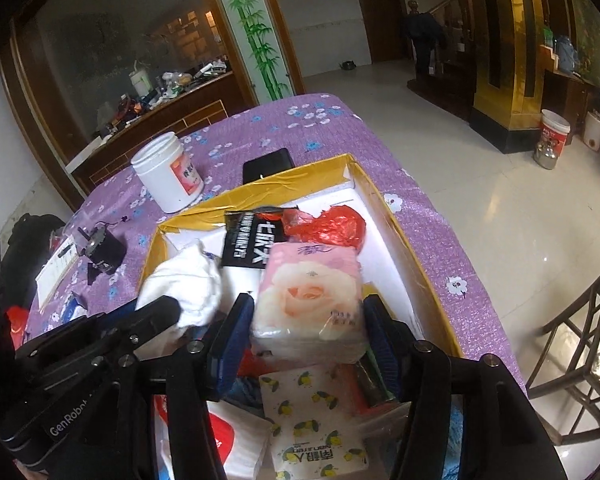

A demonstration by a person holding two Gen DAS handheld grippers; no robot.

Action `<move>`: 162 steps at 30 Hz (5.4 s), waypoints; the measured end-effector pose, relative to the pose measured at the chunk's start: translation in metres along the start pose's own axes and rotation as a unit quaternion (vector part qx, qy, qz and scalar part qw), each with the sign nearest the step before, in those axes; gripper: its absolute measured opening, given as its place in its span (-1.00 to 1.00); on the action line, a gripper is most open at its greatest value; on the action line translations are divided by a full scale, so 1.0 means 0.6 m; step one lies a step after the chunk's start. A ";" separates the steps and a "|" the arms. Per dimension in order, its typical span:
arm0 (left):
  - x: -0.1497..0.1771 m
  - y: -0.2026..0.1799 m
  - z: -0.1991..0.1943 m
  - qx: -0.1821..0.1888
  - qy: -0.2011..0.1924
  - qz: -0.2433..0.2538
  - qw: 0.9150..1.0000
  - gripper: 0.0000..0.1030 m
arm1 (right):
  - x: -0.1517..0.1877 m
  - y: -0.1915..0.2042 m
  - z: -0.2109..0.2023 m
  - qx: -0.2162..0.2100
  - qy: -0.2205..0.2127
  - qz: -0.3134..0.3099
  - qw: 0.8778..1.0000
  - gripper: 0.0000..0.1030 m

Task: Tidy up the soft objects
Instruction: 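Lower the cloth and pink tissue pack into the box, open both grippers, then move both grippers back over the remaining packs on the table, then grasp the blue tissue pack with the left gripper while right grasps the cream Face pack, then carry the blue tissue pack and Face tissue pack over the yellow box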

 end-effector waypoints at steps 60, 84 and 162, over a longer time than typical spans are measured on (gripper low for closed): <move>0.143 0.531 -0.085 -0.136 -0.002 -0.291 0.947 -0.05 | 0.021 0.426 0.324 -0.060 0.212 -0.176 0.959 0.44; 0.149 0.543 -0.074 -0.136 0.014 -0.302 0.944 -0.05 | 0.030 0.357 0.263 -0.056 0.289 -0.280 0.914 0.42; 0.115 0.384 -0.107 -0.271 -0.141 -0.080 0.949 0.00 | 0.070 0.378 0.187 -0.124 0.033 -0.144 0.981 -0.07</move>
Point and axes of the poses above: each gripper's, at about its wrist camera, not at the fingertips, and z roughly the way its jaws point, y to its left, x to its underside, the point moved 1 cm from there along z, roughly the way its jaws point, and after that the axes turned 14 degrees about -x, right-handed, at the moved point
